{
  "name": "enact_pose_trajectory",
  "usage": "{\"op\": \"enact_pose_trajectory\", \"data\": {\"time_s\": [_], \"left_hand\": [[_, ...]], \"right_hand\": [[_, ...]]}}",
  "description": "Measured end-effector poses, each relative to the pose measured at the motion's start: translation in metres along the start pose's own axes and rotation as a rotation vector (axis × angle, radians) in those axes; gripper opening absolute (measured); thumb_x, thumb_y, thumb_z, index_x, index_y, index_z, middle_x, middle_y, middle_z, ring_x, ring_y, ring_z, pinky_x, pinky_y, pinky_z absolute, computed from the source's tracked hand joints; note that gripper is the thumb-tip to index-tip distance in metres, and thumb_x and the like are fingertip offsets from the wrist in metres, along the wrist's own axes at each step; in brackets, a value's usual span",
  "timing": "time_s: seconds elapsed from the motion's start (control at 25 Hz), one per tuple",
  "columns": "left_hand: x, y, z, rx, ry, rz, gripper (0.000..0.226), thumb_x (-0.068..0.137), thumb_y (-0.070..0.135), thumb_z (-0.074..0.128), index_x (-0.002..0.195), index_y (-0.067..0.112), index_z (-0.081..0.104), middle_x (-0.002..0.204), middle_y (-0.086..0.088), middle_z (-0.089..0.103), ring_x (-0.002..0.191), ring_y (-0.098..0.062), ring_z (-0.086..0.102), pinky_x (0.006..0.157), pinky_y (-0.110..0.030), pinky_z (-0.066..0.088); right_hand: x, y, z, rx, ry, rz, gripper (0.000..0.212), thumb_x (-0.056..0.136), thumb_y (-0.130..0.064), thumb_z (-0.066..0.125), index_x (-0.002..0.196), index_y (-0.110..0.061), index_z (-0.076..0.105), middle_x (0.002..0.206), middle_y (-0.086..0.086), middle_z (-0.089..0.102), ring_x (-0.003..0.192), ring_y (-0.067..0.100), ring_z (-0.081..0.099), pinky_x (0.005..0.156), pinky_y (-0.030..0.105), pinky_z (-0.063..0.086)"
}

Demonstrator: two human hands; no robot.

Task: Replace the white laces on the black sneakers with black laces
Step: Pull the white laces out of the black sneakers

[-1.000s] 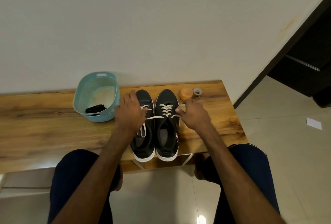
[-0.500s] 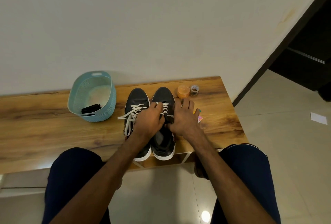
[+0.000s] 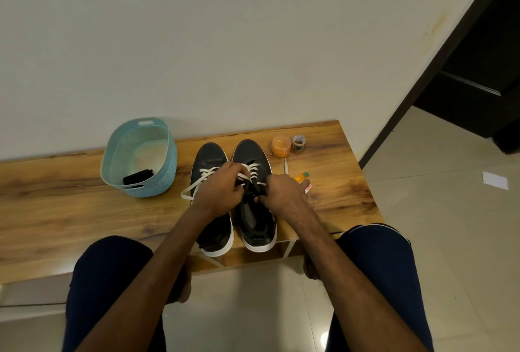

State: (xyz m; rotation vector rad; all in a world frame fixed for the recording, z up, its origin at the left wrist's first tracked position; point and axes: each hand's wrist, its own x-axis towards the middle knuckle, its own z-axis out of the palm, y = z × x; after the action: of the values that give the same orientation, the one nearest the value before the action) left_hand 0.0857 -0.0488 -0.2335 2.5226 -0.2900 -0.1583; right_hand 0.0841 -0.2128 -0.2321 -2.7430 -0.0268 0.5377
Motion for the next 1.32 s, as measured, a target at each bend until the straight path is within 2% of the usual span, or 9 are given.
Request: {"op": "enact_pose_trajectory", "data": {"time_s": [0.28, 0.44, 0.6, 0.72, 0.8, 0.96, 1.0, 1.16, 1.32], "left_hand": [[0.006, 0.007, -0.001, 0.136, 0.188, 0.0, 0.014, 0.096, 0.033, 0.059, 0.096, 0.02, 0.064, 0.098, 0.006, 0.061, 0.087, -0.012, 0.057, 0.068, -0.029, 0.04], [0.01, 0.0, -0.015, -0.675, 0.335, -0.413, 0.021, 0.103, 0.032, 0.047, 0.101, 0.014, 0.058, 0.089, 0.001, 0.062, 0.085, -0.021, 0.06, 0.067, -0.033, 0.051], [0.002, 0.004, -0.015, 0.118, 0.17, -0.056, 0.03, 0.095, 0.054, 0.052, 0.099, 0.025, 0.058, 0.083, 0.011, 0.056, 0.076, -0.009, 0.055, 0.056, -0.026, 0.037], [0.006, 0.004, -0.005, 0.349, 0.029, 0.007, 0.03, 0.097, 0.047, 0.051, 0.096, 0.021, 0.066, 0.093, 0.003, 0.055, 0.085, -0.014, 0.054, 0.063, -0.029, 0.036], [0.01, -0.003, -0.014, 0.117, 0.17, -0.065, 0.028, 0.1, 0.039, 0.05, 0.087, 0.02, 0.065, 0.091, 0.001, 0.055, 0.082, -0.013, 0.053, 0.067, -0.031, 0.041], [0.01, -0.016, -0.052, -1.035, 0.578, -0.518, 0.034, 0.104, 0.028, 0.046, 0.075, 0.014, 0.058, 0.068, -0.003, 0.054, 0.052, -0.009, 0.056, 0.047, -0.025, 0.047], [0.006, -0.014, -0.054, -0.951, 0.554, -0.549, 0.038, 0.104, 0.034, 0.043, 0.077, 0.013, 0.058, 0.069, -0.002, 0.054, 0.053, -0.01, 0.056, 0.046, -0.026, 0.047], [-0.006, -0.002, -0.029, 0.367, 0.333, -0.224, 0.057, 0.094, 0.061, 0.047, 0.122, 0.013, 0.055, 0.119, -0.01, 0.058, 0.107, -0.029, 0.056, 0.079, -0.045, 0.051], [0.003, 0.013, -0.012, 0.599, 0.201, 0.097, 0.063, 0.09, 0.047, 0.064, 0.146, 0.029, 0.041, 0.15, -0.005, 0.04, 0.133, -0.027, 0.044, 0.106, -0.05, 0.036]], "right_hand": [[0.0, 0.0, -0.001, 0.012, 0.003, 0.017, 0.034, 0.084, -0.05, 0.072, 0.099, -0.022, 0.061, 0.106, 0.003, 0.065, 0.107, 0.026, 0.06, 0.104, 0.056, 0.029], [-0.001, 0.0, -0.003, 0.041, -0.002, 0.03, 0.032, 0.084, -0.051, 0.072, 0.09, -0.024, 0.056, 0.098, 0.002, 0.063, 0.104, 0.027, 0.06, 0.102, 0.055, 0.032], [0.0, 0.0, -0.002, 0.045, -0.002, 0.031, 0.038, 0.085, -0.05, 0.071, 0.106, -0.019, 0.062, 0.109, 0.005, 0.066, 0.108, 0.028, 0.059, 0.106, 0.06, 0.029], [0.0, 0.0, -0.003, 0.042, -0.002, 0.04, 0.038, 0.086, -0.048, 0.07, 0.109, -0.019, 0.062, 0.111, 0.005, 0.066, 0.109, 0.028, 0.059, 0.106, 0.06, 0.029], [0.0, 0.001, -0.003, 0.044, -0.004, 0.046, 0.036, 0.086, -0.048, 0.07, 0.106, -0.019, 0.062, 0.111, 0.005, 0.066, 0.108, 0.028, 0.059, 0.107, 0.06, 0.031], [0.0, 0.002, -0.004, 0.052, -0.023, 0.044, 0.033, 0.084, -0.049, 0.072, 0.097, -0.021, 0.061, 0.107, 0.004, 0.066, 0.106, 0.027, 0.059, 0.106, 0.061, 0.031], [0.001, 0.001, -0.004, 0.052, -0.026, 0.045, 0.034, 0.083, -0.049, 0.073, 0.098, -0.02, 0.062, 0.107, 0.004, 0.066, 0.106, 0.028, 0.059, 0.106, 0.061, 0.03], [0.001, 0.001, -0.005, 0.057, -0.034, 0.052, 0.036, 0.083, -0.049, 0.073, 0.102, -0.019, 0.064, 0.108, 0.004, 0.066, 0.108, 0.028, 0.059, 0.107, 0.062, 0.029], [-0.001, 0.0, -0.005, 0.064, -0.022, 0.048, 0.042, 0.084, -0.047, 0.072, 0.113, -0.018, 0.062, 0.114, 0.005, 0.066, 0.113, 0.028, 0.058, 0.108, 0.062, 0.029]]}}
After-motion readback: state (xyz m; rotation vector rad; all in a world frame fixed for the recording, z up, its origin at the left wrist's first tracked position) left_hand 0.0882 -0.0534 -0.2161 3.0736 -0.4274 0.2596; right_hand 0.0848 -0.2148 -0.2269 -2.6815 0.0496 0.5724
